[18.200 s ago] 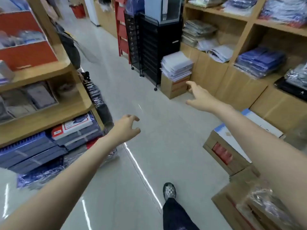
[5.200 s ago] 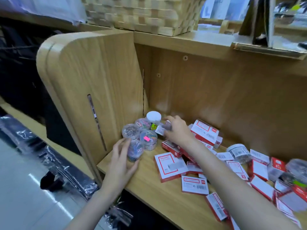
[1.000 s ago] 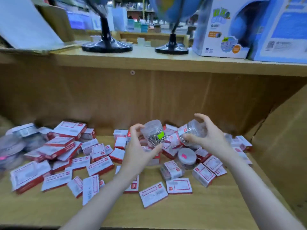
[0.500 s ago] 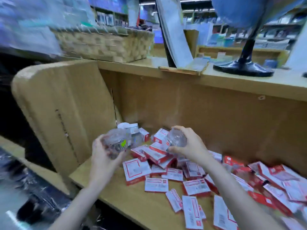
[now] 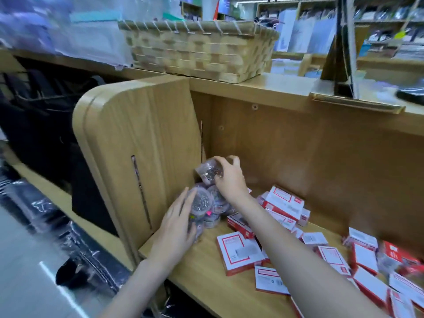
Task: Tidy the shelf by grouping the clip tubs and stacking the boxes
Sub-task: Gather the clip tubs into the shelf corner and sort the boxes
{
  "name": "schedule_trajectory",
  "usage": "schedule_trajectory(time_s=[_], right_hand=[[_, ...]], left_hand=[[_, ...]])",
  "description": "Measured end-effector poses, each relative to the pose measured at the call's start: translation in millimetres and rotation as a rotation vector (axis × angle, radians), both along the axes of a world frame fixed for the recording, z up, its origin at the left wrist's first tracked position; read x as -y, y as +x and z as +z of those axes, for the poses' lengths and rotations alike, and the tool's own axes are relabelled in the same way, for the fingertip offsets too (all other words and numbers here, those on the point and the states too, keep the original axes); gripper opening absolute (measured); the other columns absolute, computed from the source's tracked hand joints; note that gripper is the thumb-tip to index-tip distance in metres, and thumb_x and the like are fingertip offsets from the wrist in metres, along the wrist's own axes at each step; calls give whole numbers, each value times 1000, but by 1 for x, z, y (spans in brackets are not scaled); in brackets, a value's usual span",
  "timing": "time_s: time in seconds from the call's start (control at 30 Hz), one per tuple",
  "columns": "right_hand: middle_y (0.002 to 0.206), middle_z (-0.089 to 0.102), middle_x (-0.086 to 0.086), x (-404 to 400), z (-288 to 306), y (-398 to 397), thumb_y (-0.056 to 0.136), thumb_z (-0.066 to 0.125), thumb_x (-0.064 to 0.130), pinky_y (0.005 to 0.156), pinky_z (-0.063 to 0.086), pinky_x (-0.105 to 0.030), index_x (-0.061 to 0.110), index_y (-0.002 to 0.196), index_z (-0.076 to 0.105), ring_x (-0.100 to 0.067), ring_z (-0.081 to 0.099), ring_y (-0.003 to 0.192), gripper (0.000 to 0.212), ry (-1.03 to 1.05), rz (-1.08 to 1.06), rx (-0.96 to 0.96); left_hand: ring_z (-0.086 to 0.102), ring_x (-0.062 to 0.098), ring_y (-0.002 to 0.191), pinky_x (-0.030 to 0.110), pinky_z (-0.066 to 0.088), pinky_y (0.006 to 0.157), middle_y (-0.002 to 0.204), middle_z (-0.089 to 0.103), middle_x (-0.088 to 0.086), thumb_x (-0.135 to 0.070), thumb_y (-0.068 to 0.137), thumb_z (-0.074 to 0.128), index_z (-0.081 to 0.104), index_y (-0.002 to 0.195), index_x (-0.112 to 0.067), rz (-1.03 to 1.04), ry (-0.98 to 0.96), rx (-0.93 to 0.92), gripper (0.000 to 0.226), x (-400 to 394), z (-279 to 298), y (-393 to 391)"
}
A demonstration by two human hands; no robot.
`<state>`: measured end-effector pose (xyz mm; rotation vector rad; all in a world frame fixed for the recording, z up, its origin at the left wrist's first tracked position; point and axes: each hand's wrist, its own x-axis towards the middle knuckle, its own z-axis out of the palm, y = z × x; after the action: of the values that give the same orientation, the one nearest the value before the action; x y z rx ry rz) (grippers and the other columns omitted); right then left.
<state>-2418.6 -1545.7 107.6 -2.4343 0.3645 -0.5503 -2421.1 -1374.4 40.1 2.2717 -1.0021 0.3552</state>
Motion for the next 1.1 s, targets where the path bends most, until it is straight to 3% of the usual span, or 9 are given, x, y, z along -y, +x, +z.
schedule_trajectory(time_s=[0.17,0.33,0.53,0.63,0.73,0.87,0.97,1.03,1.1], right_hand=[[129,44,-13,11,3,-22,84,44,-4,98,37,-25,12,131,48,-27,52,112,50,97,-74,80],[124,52,-8,38,7,-98,86,47,-4,78,33,2,11,121,55,-10,50,101,39,63,-198,155],[114,56,-12,78,-11,-211,82,50,-8,75,36,-7,7,115,58,-18,54,99,37,52,-468,189],[112,58,-13,101,-28,-268,83,53,-4,83,40,-22,7,115,58,-25,56,101,35,63,-647,148],[110,60,-18,117,-42,-321,84,53,6,79,37,-25,6,115,58,-30,57,99,32,82,-761,85],[118,53,-28,136,-55,-406,71,40,21,91,31,-37,4,114,60,-41,47,111,51,-130,-1030,4],[135,39,-29,165,-60,-476,66,41,26,101,26,-46,4,125,53,-45,35,124,64,-188,-1250,-82],[141,30,-31,190,-52,-512,71,48,27,104,24,-46,2,130,46,-45,27,131,65,-97,-1281,-107],[141,27,-32,218,-43,-532,80,64,20,105,24,-41,2,138,35,-41,22,135,67,-12,-1142,-99]], left_hand=[[11,18,141,33,16,112,152,5,-6,-27,86,55,-2,143,-43,-58,-64,-60,82,-1,5,-4],[24,25,135,41,14,112,147,25,9,-22,80,40,29,139,-13,-82,-51,194,60,11,3,-26],[35,23,127,37,15,112,139,41,10,-15,76,42,39,131,-12,-315,-112,201,55,61,-1,-72],[39,23,124,40,21,109,137,45,13,-14,77,40,39,130,-12,-428,-123,167,53,92,9,-99],[38,19,125,40,18,109,140,42,12,-18,78,38,44,129,-11,-520,-60,168,52,123,15,-129],[47,25,111,41,21,100,128,54,18,-20,74,39,60,107,-12,-693,-5,231,40,171,14,-182],[49,27,119,39,17,105,132,51,15,-24,76,41,54,111,-21,-813,14,189,38,207,11,-227],[52,32,118,39,26,106,132,52,15,-28,75,42,53,113,-22,-843,67,178,40,230,11,-256],[55,35,114,52,35,99,129,54,16,-29,73,42,59,112,-18,-862,124,144,44,253,12,-283]])
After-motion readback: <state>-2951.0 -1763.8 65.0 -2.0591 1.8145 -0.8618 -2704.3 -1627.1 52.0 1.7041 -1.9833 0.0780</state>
